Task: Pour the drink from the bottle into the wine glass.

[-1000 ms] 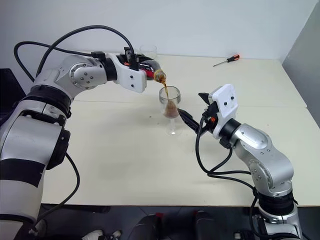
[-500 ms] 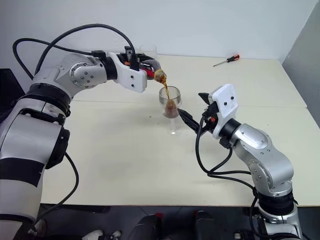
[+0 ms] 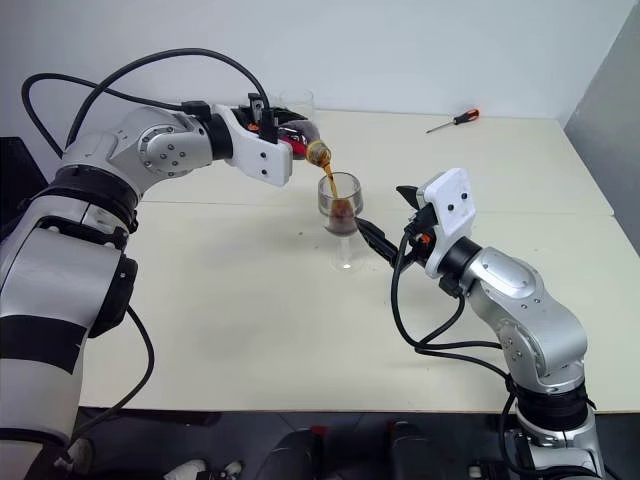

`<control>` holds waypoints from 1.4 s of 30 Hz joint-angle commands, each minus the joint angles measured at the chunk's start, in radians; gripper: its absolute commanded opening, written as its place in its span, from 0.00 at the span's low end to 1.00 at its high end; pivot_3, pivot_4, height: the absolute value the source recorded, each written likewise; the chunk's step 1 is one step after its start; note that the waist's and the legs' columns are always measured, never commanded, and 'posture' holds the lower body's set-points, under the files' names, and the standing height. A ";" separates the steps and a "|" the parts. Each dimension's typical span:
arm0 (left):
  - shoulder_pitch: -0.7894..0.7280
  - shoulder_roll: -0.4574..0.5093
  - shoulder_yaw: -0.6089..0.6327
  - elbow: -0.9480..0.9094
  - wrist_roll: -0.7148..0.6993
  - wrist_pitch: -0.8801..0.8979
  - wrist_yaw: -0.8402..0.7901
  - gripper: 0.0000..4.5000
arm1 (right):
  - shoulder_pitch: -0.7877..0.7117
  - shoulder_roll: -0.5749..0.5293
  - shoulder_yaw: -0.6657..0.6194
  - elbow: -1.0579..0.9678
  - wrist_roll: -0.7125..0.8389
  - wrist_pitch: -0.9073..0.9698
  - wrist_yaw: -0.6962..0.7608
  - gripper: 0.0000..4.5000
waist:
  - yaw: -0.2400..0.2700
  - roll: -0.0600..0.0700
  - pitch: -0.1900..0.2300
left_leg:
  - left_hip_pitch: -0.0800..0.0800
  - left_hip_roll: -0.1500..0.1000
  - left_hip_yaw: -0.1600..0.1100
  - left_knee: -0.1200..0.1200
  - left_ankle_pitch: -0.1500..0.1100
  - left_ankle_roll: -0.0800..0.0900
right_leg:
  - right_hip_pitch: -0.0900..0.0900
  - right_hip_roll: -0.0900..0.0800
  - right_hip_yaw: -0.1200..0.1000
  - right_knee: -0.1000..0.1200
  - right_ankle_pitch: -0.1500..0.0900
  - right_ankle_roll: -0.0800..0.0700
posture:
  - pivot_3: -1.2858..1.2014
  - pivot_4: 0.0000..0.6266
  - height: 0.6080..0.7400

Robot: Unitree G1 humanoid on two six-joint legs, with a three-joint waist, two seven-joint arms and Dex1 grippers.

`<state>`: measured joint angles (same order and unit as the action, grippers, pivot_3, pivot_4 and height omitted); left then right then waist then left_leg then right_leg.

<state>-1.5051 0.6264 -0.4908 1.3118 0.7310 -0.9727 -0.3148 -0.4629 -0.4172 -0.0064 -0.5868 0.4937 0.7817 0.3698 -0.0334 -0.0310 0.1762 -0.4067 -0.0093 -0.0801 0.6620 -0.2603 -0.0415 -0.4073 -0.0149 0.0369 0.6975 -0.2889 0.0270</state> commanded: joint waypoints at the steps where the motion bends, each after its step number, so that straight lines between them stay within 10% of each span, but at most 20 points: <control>1: -0.055 0.022 0.003 -0.004 -0.002 -0.011 0.030 0.26 | -0.016 0.001 -0.010 -0.021 0.003 -0.020 0.002 1.00 | 0.000 0.000 0.000 | 0.000 0.000 0.000 0.000 0.000 0.000 | 0.000 0.000 0.000 0.000 0.000 0.000 | 0.52 0.24 1.00; 42: -0.070 0.031 -0.029 0.004 0.030 -0.008 0.087 0.26 | -0.018 0.000 -0.010 -0.018 0.005 -0.017 0.004 1.00 | 0.000 0.000 0.000 | 0.000 0.000 0.000 0.000 0.000 0.000 | 0.000 0.000 0.000 0.000 0.000 0.000 | 0.52 0.24 1.00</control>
<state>-1.5284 0.6406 -0.5334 1.3156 0.7712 -0.9859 -0.2486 -0.4629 -0.4169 -0.0062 -0.5849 0.4937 0.7817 0.3705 -0.0333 -0.0310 0.1761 -0.4067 -0.0093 -0.0800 0.6621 -0.2603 -0.0416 -0.4074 -0.0150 0.0369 0.6977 -0.2889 0.0270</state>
